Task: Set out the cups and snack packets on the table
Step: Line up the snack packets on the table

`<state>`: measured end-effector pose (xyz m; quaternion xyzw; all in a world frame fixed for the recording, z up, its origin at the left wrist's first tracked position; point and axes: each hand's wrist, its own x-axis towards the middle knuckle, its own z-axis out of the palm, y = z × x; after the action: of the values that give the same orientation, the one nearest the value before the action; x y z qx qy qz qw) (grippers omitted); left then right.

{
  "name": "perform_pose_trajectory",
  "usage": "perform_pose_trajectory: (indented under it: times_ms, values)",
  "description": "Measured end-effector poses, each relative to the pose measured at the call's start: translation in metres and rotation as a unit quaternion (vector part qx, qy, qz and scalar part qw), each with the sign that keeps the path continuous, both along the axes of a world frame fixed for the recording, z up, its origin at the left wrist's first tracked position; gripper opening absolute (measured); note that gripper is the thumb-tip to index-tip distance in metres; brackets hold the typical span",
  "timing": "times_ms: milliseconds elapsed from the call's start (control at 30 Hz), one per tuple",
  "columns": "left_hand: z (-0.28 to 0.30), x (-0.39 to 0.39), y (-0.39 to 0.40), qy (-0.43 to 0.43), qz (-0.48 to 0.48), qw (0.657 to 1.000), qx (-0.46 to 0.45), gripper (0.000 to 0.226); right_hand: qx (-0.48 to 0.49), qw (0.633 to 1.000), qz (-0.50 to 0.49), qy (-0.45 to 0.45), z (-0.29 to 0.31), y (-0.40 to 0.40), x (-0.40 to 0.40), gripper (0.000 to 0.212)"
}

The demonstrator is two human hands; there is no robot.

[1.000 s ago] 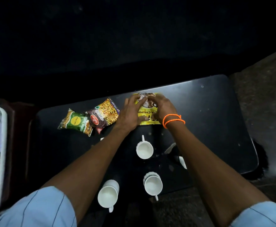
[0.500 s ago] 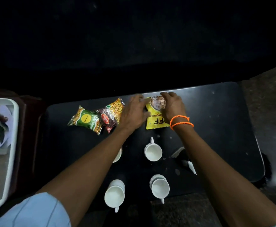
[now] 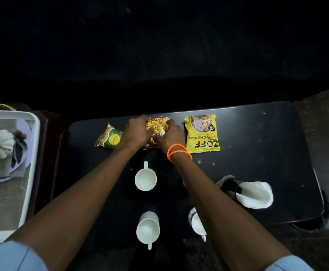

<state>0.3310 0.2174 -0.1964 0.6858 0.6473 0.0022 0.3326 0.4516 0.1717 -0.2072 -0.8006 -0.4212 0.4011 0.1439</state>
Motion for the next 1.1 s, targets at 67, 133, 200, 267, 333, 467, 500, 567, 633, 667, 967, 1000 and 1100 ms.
perform_pose_trajectory:
  times_ms: [67, 133, 200, 267, 333, 467, 500, 567, 633, 667, 967, 1000, 1100]
  values:
    - [-0.004, -0.002, -0.006, -0.021, -0.001, 1.000, 0.008, 0.055, 0.033, 0.993, 0.085, -0.072, -0.003, -0.004, 0.010, 0.073]
    - [-0.006, -0.005, -0.013, -0.031, -0.018, 0.999, -0.001, 0.067, 0.036, 0.983, 0.153, -0.090, -0.005, -0.008, 0.015, 0.073]
    - [-0.008, -0.010, -0.021, -0.043, -0.035, 0.998, -0.028, 0.079, 0.032, 0.981, 0.173, -0.076, -0.006, -0.012, 0.014, 0.071]
    - [-0.008, -0.013, -0.028, -0.051, -0.036, 0.997, -0.048, 0.086, 0.036, 0.981, 0.172, -0.080, -0.005, -0.016, 0.011, 0.071]
    - [-0.009, -0.015, -0.030, -0.067, -0.031, 0.996, -0.055, 0.089, 0.038, 0.981, 0.168, -0.092, -0.004, -0.016, 0.009, 0.068]
    - [-0.011, -0.022, -0.029, -0.086, -0.022, 0.994, -0.060, 0.086, 0.018, 0.988, 0.122, -0.098, -0.003, -0.012, 0.010, 0.070]
    - [-0.011, -0.023, -0.030, -0.086, -0.024, 0.994, -0.060, 0.086, 0.016, 0.989, 0.108, -0.100, -0.003, -0.012, 0.010, 0.072]
    - [-0.011, -0.025, -0.033, -0.088, -0.031, 0.994, -0.057, 0.086, 0.020, 0.989, 0.102, -0.109, -0.004, -0.015, 0.007, 0.072]
    - [-0.009, -0.026, -0.036, -0.090, -0.039, 0.994, -0.052, 0.087, 0.019, 0.988, 0.106, -0.114, -0.005, -0.017, 0.005, 0.070]
    - [-0.009, -0.026, -0.036, -0.089, -0.045, 0.994, -0.048, 0.087, 0.011, 0.988, 0.107, -0.115, -0.003, -0.017, 0.004, 0.069]
    - [0.004, -0.082, -0.044, 0.040, 0.130, 0.984, 0.112, 0.050, 0.102, 0.973, 0.198, -0.059, 0.021, 0.017, -0.059, 0.060]
    - [0.003, -0.091, -0.046, 0.051, 0.169, 0.981, 0.081, 0.056, 0.080, 0.968, 0.233, -0.051, 0.019, 0.021, -0.067, 0.060]
    - [-0.003, -0.103, -0.047, -0.010, 0.209, 0.978, -0.003, 0.063, 0.015, 0.959, 0.277, -0.051, 0.009, 0.025, -0.085, 0.050]
